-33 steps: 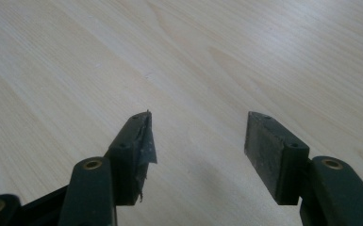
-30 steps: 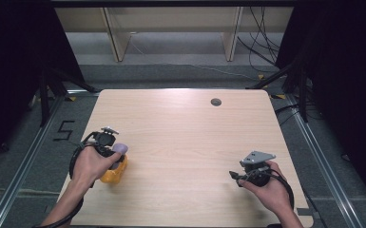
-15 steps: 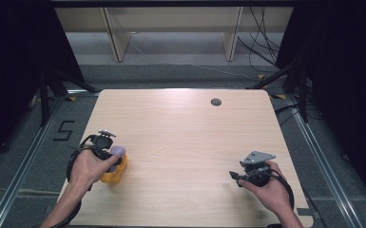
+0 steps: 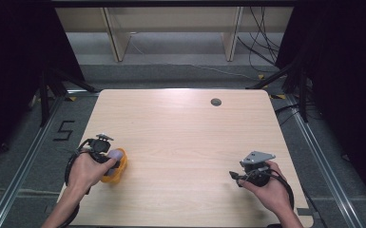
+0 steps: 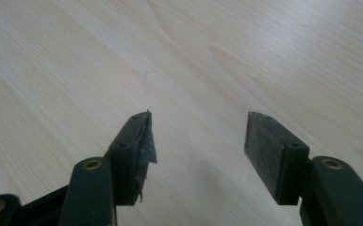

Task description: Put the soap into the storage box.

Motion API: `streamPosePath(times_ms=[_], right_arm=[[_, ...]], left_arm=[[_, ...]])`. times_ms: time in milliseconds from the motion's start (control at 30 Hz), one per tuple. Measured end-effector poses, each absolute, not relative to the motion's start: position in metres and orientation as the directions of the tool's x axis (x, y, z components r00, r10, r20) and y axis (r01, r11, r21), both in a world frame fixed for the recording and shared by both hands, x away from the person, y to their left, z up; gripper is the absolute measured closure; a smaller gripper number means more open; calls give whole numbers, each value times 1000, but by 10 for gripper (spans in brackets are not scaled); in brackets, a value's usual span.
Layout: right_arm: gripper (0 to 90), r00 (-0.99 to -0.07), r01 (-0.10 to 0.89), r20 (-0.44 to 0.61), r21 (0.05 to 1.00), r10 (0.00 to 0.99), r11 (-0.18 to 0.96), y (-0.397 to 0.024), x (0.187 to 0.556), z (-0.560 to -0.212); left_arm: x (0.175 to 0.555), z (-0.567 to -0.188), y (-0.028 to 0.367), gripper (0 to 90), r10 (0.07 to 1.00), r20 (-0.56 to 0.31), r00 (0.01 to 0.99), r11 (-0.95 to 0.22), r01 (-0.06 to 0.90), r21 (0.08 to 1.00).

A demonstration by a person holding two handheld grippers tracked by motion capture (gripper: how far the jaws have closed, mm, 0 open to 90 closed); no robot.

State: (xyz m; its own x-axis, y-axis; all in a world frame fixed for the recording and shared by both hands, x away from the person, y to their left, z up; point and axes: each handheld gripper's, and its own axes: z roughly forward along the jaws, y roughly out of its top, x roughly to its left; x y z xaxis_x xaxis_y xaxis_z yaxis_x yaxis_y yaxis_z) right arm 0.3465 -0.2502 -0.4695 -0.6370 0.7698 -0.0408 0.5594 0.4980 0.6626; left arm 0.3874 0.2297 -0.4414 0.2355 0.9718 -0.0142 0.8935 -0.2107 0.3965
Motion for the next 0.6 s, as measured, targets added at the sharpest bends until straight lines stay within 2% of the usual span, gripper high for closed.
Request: streamPosePath(times_ms=[267, 333, 600], right_arm=[[428, -637, 560, -42, 661, 770, 500, -250, 346, -469], [428, -638, 559, -42, 661, 769, 500, -250, 346, -470], [428, -638, 558, -41, 664, 769, 498, -250, 347, -470]], left_arm=[[387, -447, 231, 483, 973, -21, 231, -201, 885, 419], [388, -445, 231, 483, 970, -9, 241, -219, 896, 387], [389, -448, 229, 482, 970, -8, 244, -222, 896, 385]])
